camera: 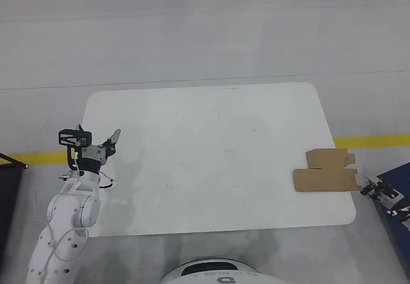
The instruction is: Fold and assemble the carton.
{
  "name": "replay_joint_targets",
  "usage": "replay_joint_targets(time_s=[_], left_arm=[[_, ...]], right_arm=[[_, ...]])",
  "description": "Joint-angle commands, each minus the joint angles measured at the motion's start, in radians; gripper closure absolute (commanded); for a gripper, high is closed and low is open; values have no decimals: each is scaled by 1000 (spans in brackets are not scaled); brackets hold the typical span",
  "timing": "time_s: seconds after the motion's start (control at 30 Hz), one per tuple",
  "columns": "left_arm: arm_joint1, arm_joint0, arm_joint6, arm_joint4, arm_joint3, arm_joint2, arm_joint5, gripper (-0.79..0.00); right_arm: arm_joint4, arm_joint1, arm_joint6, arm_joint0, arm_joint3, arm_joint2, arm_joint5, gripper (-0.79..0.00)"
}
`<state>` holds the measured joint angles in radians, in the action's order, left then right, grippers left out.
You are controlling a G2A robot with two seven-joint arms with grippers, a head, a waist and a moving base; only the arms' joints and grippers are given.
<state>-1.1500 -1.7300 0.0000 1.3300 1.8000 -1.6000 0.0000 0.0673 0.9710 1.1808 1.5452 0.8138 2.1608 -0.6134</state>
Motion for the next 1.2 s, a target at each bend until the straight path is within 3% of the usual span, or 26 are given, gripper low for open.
replay_joint_targets(time_s=[0.0, 0.1, 0.2, 0.3, 0.43, 0.5, 0.57, 0.63, 0.7, 0.77, 0.8, 1.17], left_arm=[[0, 0, 0, 0, 0, 0, 0, -785], [0, 0, 0, 0, 0, 0, 0, -785], [0, 0, 0, 0, 0, 0, 0, -785], [0, 0, 0, 0, 0, 0, 0, -785], [0, 0, 0, 0, 0, 0, 0, -785], [0, 0, 0, 0, 0, 0, 0, -785], [0, 0, 0, 0, 0, 0, 0, -785], [0, 0, 0, 0, 0, 0, 0, -785], [0, 0, 0, 0, 0, 0, 0, -785], [0, 0, 0, 0, 0, 0, 0, -785], [0, 0, 0, 0, 0, 0, 0, -785], [0, 0, 0, 0, 0, 0, 0, -785]], right_arm=[[17, -7, 41, -10, -9, -11, 15, -545], [40, -15, 50, -8, -11, -31, 24, -533], [27, -22, 29, -9, -22, -53, 4, -449], [29, -29, 23, -5, -25, -75, -3, -422], [48, -39, 27, 3, -23, -102, 1, -496], [67, -44, 33, 9, -20, -117, 7, -388], [89, -49, 42, 18, -10, -131, 16, -363], [99, -57, 37, 30, -3, -139, 11, -283], [105, -63, 34, 35, 1, -153, 8, -179], [107, -69, 30, 40, 7, -169, 4, -25], [113, -72, 28, 43, 7, -175, 2, 0], [255, -118, 24, 48, -10, -155, -2, 0]])
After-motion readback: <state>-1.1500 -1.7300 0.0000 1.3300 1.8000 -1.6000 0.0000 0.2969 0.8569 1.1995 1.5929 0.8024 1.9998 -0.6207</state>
